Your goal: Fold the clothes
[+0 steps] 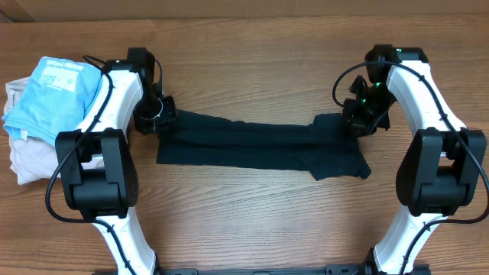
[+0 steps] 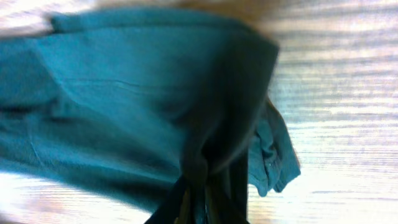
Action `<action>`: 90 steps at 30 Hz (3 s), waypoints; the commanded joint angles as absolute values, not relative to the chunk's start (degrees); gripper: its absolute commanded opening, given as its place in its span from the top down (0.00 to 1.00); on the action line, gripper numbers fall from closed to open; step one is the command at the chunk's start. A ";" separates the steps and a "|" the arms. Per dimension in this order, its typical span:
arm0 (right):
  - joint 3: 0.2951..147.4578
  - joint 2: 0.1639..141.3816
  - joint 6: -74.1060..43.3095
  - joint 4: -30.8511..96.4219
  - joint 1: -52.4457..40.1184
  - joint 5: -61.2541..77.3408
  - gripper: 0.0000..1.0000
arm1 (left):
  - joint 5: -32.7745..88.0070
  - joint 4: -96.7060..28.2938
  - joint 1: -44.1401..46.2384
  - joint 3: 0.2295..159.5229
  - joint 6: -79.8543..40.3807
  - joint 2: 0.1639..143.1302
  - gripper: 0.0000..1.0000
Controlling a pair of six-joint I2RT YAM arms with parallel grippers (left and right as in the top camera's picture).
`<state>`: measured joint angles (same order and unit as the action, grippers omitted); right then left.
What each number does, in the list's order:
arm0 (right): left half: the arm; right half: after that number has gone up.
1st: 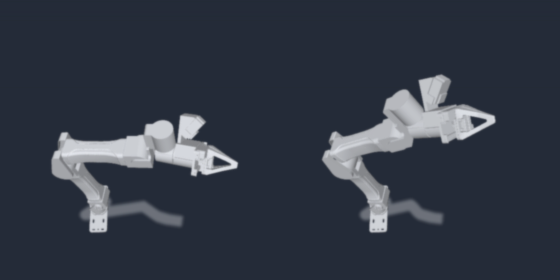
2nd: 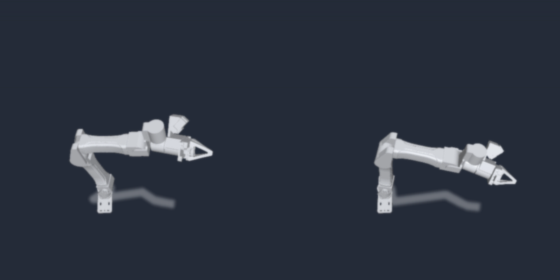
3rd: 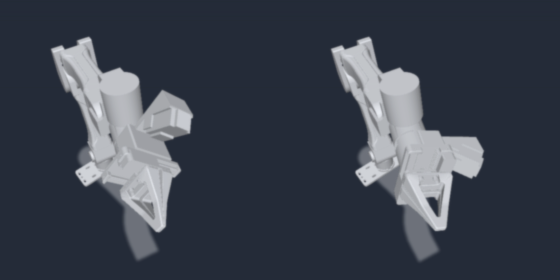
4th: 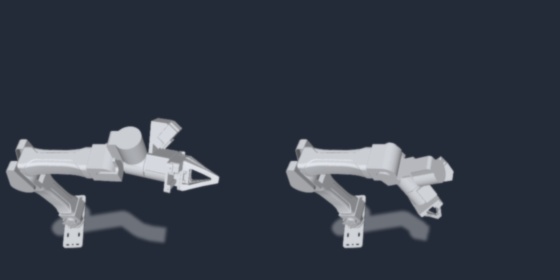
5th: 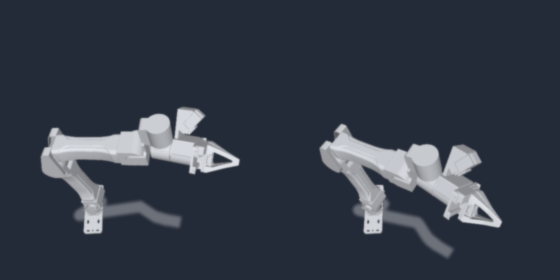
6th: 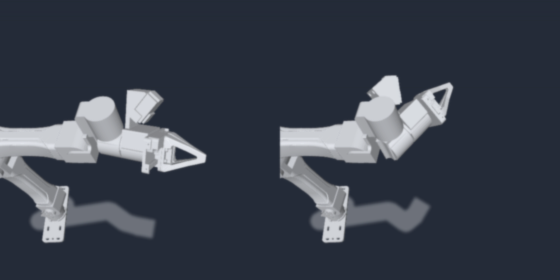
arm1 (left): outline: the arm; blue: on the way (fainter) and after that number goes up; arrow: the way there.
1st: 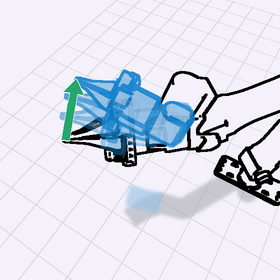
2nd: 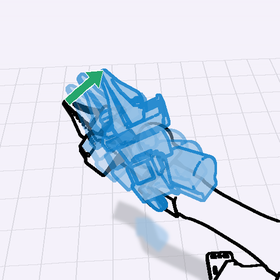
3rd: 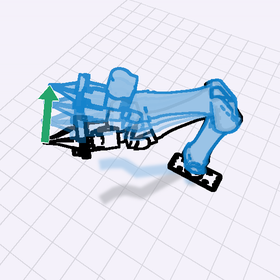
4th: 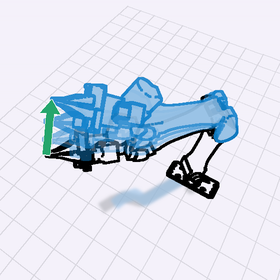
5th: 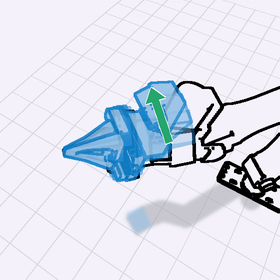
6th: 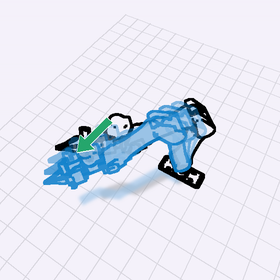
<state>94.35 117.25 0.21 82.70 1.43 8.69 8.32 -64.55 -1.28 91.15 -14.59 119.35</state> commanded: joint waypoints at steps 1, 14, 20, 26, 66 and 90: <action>92.27 115.83 0.47 82.67 2.00 7.49 0.86 | 7.49 -64.90 -1.74 90.04 -13.69 118.50 0.96; 89.27 115.83 0.25 80.66 2.00 5.43 0.77 | 7.55 -67.59 -1.74 90.76 -13.69 118.34 0.44; 89.60 115.57 0.19 79.61 2.00 6.26 0.80 | 9.23 -67.77 -1.74 93.36 -13.26 117.95 0.47; 89.76 112.31 -0.01 79.37 2.00 6.20 0.78 | 9.08 -68.12 -1.76 93.76 -13.23 117.95 0.32; 89.76 108.97 0.01 78.52 2.00 6.04 0.74 | 9.04 -68.27 -8.14 105.14 -7.31 117.93 0.96; 89.76 108.97 0.01 78.74 2.00 6.07 0.74 | -0.21 -67.57 16.60 97.41 -7.92 118.80 0.96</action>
<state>89.45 109.91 0.01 78.87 1.78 5.76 0.99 -68.23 15.49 99.33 -8.54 118.30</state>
